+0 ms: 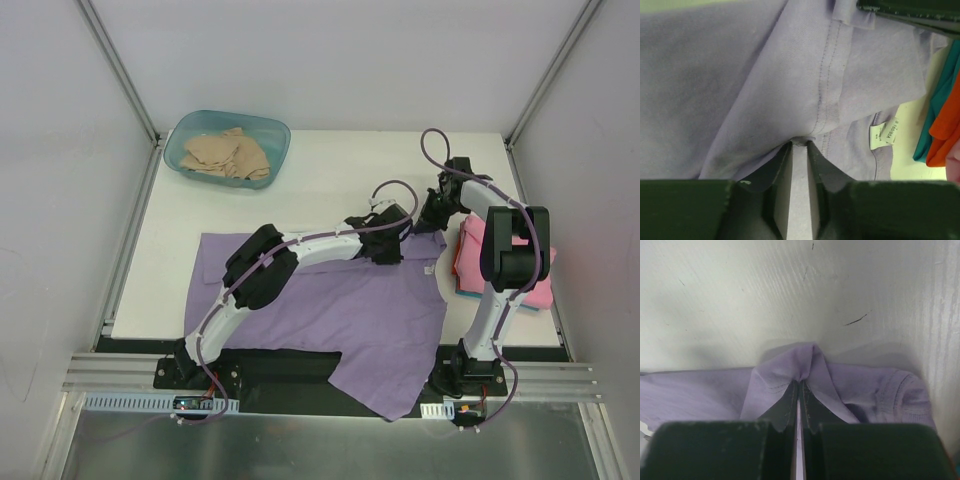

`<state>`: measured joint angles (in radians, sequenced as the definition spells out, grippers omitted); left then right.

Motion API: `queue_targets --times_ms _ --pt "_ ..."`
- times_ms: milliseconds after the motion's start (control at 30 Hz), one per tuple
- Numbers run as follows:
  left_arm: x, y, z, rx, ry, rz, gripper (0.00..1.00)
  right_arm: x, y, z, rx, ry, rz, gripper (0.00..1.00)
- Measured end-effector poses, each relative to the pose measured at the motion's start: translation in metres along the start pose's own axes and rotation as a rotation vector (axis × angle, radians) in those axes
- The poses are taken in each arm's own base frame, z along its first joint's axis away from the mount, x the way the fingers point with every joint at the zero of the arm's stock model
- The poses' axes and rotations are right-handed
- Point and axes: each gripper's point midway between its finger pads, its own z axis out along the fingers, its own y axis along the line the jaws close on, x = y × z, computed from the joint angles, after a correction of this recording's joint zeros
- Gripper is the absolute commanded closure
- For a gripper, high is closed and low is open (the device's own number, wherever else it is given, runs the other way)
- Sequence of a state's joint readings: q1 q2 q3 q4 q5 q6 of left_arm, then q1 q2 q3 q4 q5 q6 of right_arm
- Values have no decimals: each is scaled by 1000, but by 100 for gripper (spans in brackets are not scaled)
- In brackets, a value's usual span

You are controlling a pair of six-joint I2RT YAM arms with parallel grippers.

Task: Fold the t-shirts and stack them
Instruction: Fold the flattened tshirt in 1/3 of the way

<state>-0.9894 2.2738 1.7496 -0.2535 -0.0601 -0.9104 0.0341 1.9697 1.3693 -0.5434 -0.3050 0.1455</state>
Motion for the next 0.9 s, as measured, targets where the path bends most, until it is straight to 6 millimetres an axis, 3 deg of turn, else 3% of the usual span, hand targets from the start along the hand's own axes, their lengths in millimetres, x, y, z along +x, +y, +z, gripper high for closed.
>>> queue_targets --times_ms 33,67,333,533,900 --pt "-1 0 2 -5 -1 -2 89 0 0 0 0 1 0 99" --pt "-1 -1 2 -5 -3 -4 100 1 -1 1 1 1 0 99" --pt "-2 -3 3 -6 1 -15 100 1 0 -1 -2 -6 -9 99" --pt "7 -2 -1 10 41 -17 100 6 2 -18 -12 -35 -27 99" --pt "30 -1 -51 84 136 -18 100 35 -3 -53 -2 -91 -42 99"
